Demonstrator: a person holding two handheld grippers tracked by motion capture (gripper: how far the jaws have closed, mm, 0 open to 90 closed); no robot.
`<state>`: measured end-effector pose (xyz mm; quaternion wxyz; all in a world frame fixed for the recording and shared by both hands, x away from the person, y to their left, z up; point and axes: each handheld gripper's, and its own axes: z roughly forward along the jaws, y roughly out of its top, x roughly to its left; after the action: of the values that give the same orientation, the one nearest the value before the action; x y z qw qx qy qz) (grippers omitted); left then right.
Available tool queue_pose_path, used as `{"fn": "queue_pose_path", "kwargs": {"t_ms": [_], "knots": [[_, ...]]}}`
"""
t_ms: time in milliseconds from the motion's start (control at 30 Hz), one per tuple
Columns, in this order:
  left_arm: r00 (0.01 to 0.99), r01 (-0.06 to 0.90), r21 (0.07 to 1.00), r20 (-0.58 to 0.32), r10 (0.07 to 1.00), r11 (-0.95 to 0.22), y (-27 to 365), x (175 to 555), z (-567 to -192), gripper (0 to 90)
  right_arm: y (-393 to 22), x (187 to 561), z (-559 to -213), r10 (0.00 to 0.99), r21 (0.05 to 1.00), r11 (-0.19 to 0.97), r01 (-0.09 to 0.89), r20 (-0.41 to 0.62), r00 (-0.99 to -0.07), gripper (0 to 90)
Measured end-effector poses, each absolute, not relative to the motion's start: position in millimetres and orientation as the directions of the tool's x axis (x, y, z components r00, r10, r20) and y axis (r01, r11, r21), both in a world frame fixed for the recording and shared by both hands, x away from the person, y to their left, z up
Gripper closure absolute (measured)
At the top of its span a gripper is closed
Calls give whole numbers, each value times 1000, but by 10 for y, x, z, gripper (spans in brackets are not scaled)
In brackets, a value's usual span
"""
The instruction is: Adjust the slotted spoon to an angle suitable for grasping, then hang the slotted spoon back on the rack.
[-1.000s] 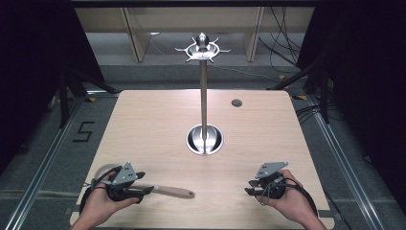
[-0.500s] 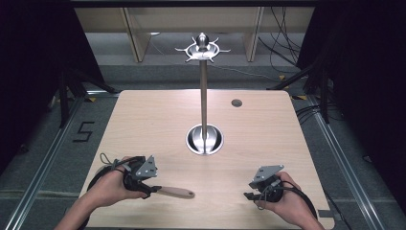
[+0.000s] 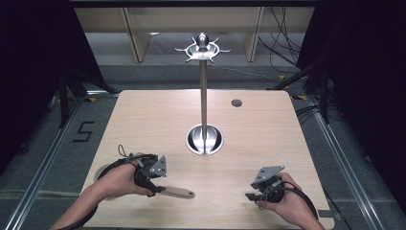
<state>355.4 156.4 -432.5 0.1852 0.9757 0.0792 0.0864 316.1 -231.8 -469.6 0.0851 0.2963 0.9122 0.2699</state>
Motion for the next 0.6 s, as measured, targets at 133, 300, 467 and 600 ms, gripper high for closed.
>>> {"fn": "queue_pose_path", "kwargs": {"t_ms": [133,300,467,600], "knots": [[984,72,340,131,123,-938,1458,3621,-4327,384,-2347,3181,-4732,593,563,667,488,-4,-806,563],[990,49,291,115,86,-955,1347,3628,-4356,394,-2360,3175,-4711,598,566,663,489,-8,-801,561],[995,20,259,89,44,-966,1287,3616,-4383,404,-2339,3175,-4713,602,572,656,493,-2,-799,560],[997,0,205,74,16,-979,1299,3624,-4424,425,-2328,3153,-4706,602,566,658,497,3,-799,559]]}}
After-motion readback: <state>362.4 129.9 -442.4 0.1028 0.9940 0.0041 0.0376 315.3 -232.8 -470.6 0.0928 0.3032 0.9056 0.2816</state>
